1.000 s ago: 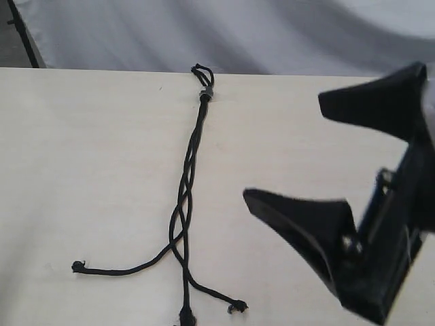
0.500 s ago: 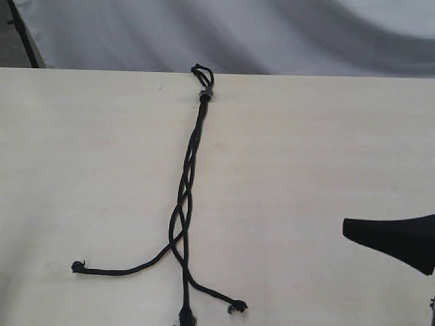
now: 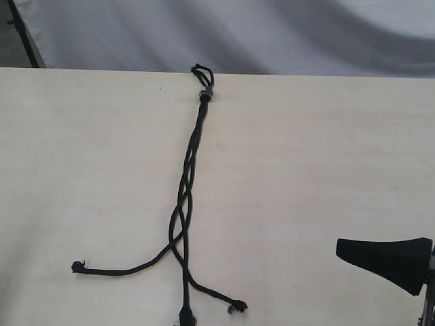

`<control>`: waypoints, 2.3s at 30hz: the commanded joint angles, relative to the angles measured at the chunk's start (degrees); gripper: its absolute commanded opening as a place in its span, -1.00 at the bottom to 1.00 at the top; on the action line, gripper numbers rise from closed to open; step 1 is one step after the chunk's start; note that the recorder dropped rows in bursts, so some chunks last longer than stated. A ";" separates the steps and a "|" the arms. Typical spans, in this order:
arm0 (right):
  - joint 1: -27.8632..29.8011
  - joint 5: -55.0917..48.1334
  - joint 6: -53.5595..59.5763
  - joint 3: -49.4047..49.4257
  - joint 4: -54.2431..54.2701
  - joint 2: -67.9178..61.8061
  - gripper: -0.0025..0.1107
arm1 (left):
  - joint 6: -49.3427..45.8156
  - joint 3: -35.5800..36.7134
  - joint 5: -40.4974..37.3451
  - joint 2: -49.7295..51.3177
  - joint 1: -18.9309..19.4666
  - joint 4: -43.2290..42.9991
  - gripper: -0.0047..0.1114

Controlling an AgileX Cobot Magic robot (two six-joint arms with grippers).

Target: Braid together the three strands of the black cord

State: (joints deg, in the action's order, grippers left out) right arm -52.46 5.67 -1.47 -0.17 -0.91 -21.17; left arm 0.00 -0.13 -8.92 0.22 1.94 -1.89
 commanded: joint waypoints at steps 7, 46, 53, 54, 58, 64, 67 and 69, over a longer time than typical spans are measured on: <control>5.02 0.11 0.66 0.17 0.91 6.39 0.89 | 0.00 0.13 -0.02 -0.22 0.20 0.70 -0.92; 50.54 -18.05 -4.48 0.17 0.91 21.17 0.89 | 0.00 0.13 -0.02 -0.22 0.20 0.70 -0.92; 50.54 -18.24 -4.48 0.17 0.91 21.17 0.89 | 0.00 0.13 -0.02 -0.22 0.20 1.15 -0.92; 50.54 -18.24 -4.48 0.17 0.91 21.17 0.89 | 0.00 0.13 -0.02 -0.22 0.20 1.15 -0.92; 50.54 -18.24 -4.48 0.17 0.91 21.17 0.89 | 0.00 0.13 -0.02 -0.22 0.20 1.15 -0.92; 50.54 -18.74 -4.48 0.17 0.91 21.17 0.89 | 0.00 0.13 -0.02 -0.22 0.20 1.15 -0.92; 50.54 -19.58 -4.48 0.17 0.21 21.17 0.89 | 0.00 0.13 -0.02 -0.22 0.20 1.15 -0.92; 50.54 -19.33 -4.86 0.17 -0.46 21.17 0.89 | 0.00 0.13 -0.02 -0.22 0.20 1.15 -0.92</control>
State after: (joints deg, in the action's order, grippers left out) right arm -2.34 -13.63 -5.97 -0.17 0.00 -0.40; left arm 0.00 -0.13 -8.92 0.22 1.94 -1.46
